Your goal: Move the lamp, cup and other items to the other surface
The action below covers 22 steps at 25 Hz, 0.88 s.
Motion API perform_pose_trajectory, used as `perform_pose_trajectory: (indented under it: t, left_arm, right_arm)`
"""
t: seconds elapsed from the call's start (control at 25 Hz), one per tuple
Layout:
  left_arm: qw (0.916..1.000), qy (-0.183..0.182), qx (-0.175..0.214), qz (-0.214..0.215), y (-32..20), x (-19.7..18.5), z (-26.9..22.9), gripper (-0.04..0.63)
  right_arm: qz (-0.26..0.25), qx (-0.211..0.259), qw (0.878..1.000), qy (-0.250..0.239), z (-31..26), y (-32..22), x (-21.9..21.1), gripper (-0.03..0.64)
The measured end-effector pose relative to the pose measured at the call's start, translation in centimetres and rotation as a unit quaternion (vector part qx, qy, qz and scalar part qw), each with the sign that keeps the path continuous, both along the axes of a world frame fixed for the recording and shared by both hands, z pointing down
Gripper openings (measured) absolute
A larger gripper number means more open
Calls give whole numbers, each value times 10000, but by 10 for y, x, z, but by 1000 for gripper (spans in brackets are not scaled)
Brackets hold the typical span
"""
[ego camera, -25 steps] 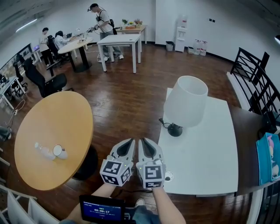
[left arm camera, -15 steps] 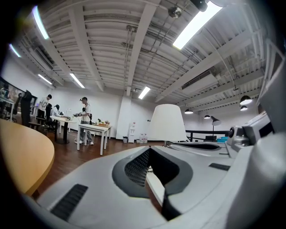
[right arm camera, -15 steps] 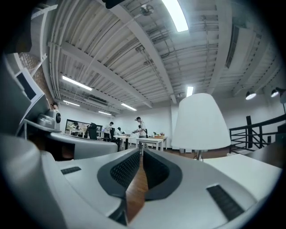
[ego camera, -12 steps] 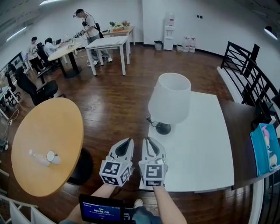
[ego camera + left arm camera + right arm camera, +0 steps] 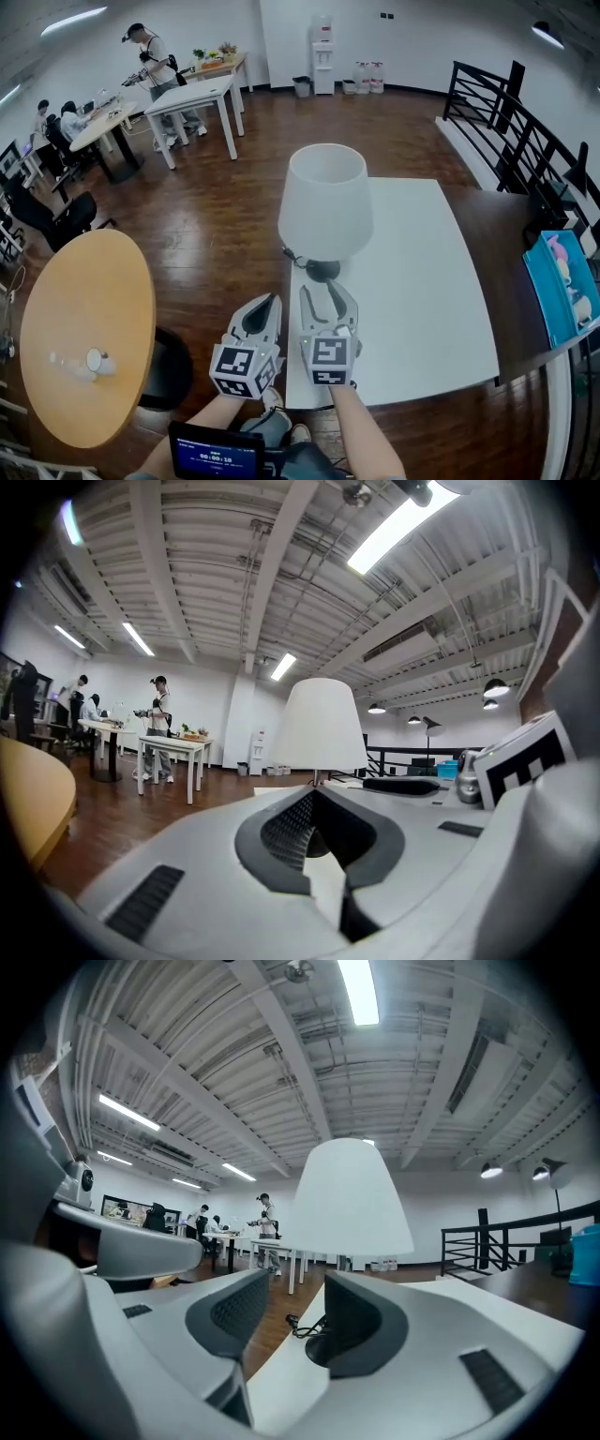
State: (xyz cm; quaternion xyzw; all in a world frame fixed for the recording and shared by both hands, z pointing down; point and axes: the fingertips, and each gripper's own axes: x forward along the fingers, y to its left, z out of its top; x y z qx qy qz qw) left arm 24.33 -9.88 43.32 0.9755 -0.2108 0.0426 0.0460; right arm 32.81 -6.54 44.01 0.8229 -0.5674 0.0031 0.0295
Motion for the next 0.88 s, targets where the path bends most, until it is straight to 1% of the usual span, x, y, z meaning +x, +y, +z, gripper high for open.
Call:
perform_pose_trajectory:
  t: [0.08,0.16,0.24,0.36,0.52,0.68,0.88]
  left_arm:
    - [10000,-15,-19,36,-4,8,3,15]
    - [10000,-40,-46,77,-9,15,7,15]
    - [9999,-38,-60,86,-17,20,11,15]
    - [9999,-22,-105,48,-37,28,18,15]
    - [9998,-27,-185,51,-66,44,28,15]
    - [9996,-10,-207,173,-88,71,38,15]
    - [9989,4,-336,335,-102,96,56,15]
  right_arm:
    - [64,-22,10000,-59,8,-6,11,224]
    - [97,-47,9999,-96,16,-17,22,234]
    - [81,-23,9999,-109,26,-29,32,268]
    - [170,31,9997,-168,41,-46,50,284]
    - [394,-113,9990,-156,61,-69,70,285]
    - [609,-241,9978,-92,71,-85,88,285]
    - [768,-221,9968,39,87,-98,107,285]
